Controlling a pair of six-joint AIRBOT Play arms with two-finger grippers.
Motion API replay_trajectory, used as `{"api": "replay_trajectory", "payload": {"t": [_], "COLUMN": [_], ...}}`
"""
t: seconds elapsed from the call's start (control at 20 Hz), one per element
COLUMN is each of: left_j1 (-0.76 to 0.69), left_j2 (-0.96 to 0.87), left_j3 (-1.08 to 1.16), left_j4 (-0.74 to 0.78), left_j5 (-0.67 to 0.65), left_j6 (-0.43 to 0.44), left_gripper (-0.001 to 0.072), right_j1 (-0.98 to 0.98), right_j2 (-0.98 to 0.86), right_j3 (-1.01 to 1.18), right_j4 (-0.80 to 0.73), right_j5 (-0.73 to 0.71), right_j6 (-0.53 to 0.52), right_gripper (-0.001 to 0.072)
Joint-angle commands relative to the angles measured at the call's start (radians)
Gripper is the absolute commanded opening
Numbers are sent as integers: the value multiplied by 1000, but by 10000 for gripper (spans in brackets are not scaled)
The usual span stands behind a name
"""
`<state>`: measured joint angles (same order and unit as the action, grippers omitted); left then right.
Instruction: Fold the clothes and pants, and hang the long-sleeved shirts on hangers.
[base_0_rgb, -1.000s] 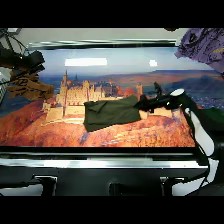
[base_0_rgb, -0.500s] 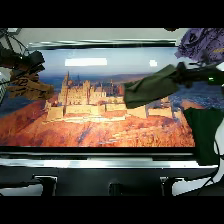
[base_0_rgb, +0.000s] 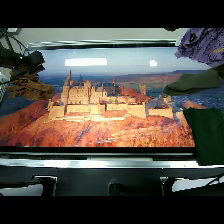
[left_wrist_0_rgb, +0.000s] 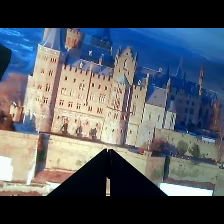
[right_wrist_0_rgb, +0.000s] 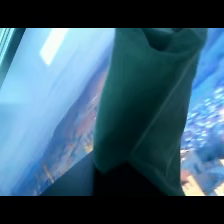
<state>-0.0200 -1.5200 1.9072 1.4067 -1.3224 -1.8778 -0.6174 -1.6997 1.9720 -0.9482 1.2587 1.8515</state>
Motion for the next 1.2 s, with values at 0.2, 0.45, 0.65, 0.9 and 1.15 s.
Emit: {"api": "replay_trajectory", "payload": {"t": [0.2, 0.45, 0.65, 0.9, 1.15], "left_j1": [2, 2, 2, 2, 4], "left_j2": [2, 5, 5, 5, 4], "left_j3": [0, 0, 0, 0, 0], "left_j4": [0, 0, 0, 0, 1], "left_j5": [-59, -58, -59, -59, -58], "left_j6": [0, 0, 0, 0, 0], "left_gripper": [18, 18, 18, 18, 18], "right_j1": [-105, -104, -103, -101, -101], "right_j2": [50, 109, 123, 124, 197], "right_j3": [19, 19, 19, 6, -173], "right_j4": [-276, -389, -505, -568, -708], "right_j5": [137, 231, 383, 528, 543], "right_j6": [214, 233, 233, 233, 159], "right_gripper": [29, 29, 29, 29, 29]}}
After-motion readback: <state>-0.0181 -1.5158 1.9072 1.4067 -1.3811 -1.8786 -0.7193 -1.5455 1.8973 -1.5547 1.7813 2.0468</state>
